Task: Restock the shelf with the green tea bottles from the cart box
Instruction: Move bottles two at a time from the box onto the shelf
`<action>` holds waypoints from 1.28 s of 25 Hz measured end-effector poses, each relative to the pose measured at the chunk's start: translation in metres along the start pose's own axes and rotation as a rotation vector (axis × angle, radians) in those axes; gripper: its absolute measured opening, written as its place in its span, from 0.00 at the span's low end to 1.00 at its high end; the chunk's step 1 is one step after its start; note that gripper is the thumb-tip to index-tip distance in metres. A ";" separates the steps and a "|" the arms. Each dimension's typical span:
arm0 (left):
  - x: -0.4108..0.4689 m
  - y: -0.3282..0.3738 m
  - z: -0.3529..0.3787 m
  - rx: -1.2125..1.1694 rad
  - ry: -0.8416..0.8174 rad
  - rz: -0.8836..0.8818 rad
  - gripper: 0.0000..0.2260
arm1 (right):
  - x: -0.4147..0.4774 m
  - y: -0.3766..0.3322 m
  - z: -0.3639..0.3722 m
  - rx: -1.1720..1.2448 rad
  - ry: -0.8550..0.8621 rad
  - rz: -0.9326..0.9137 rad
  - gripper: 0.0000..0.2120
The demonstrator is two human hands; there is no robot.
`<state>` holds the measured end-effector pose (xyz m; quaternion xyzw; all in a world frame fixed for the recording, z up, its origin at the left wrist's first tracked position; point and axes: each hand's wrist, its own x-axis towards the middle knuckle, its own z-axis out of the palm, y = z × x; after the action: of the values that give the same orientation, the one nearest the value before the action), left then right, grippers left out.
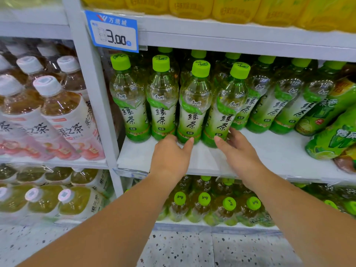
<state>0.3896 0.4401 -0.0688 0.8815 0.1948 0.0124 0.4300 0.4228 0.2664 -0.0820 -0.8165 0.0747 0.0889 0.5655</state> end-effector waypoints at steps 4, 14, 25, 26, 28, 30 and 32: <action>-0.008 0.002 -0.013 -0.075 -0.124 -0.031 0.29 | -0.029 -0.014 -0.005 0.125 0.004 0.077 0.10; -0.071 -0.002 -0.061 -0.194 -0.515 0.002 0.23 | -0.122 -0.008 0.004 0.006 0.097 0.188 0.20; -0.181 0.047 -0.150 -0.224 -0.665 0.054 0.23 | -0.293 -0.084 -0.035 -0.011 0.103 0.285 0.26; -0.192 0.056 -0.157 -0.202 -0.678 0.058 0.23 | -0.309 -0.091 -0.043 -0.013 0.120 0.296 0.26; -0.213 0.070 -0.165 -0.170 -0.704 0.073 0.23 | -0.341 -0.100 -0.055 0.002 0.159 0.298 0.25; -0.237 0.083 -0.168 -0.150 -0.747 0.095 0.25 | -0.372 -0.104 -0.066 0.024 0.218 0.317 0.25; -0.266 0.095 -0.167 -0.132 -0.793 0.103 0.26 | -0.404 -0.105 -0.078 0.059 0.287 0.355 0.23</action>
<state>0.1442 0.4192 0.1476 0.7970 -0.0318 -0.2948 0.5263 0.0579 0.2385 0.1328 -0.7781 0.2994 0.0676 0.5480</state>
